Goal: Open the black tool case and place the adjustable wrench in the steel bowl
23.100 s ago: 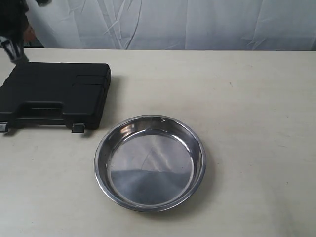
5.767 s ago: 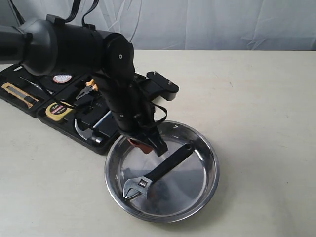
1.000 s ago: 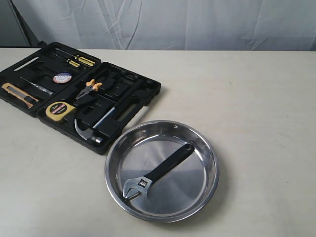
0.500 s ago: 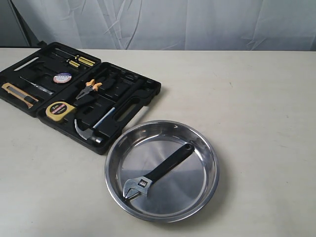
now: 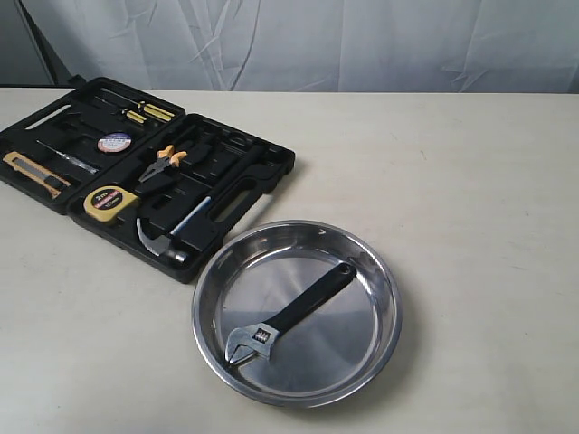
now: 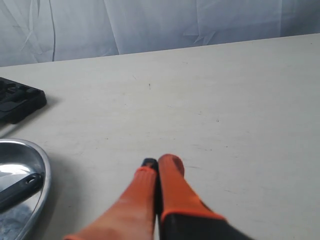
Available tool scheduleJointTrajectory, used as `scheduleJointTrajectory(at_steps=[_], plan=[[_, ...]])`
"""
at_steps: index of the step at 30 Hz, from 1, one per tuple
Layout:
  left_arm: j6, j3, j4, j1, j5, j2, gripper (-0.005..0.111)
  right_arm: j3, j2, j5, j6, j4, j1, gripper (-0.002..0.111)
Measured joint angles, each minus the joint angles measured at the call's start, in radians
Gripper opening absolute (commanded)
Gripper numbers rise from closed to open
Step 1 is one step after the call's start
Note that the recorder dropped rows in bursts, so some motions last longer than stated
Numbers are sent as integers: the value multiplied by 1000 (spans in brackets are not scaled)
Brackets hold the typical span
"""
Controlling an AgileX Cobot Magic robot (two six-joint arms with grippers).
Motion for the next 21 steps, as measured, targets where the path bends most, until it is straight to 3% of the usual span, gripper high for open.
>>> scheduleJointTrajectory(at_steps=[21], plan=[[2,0,0,-23,0,0,0,0,0,0,0,2,0,0]])
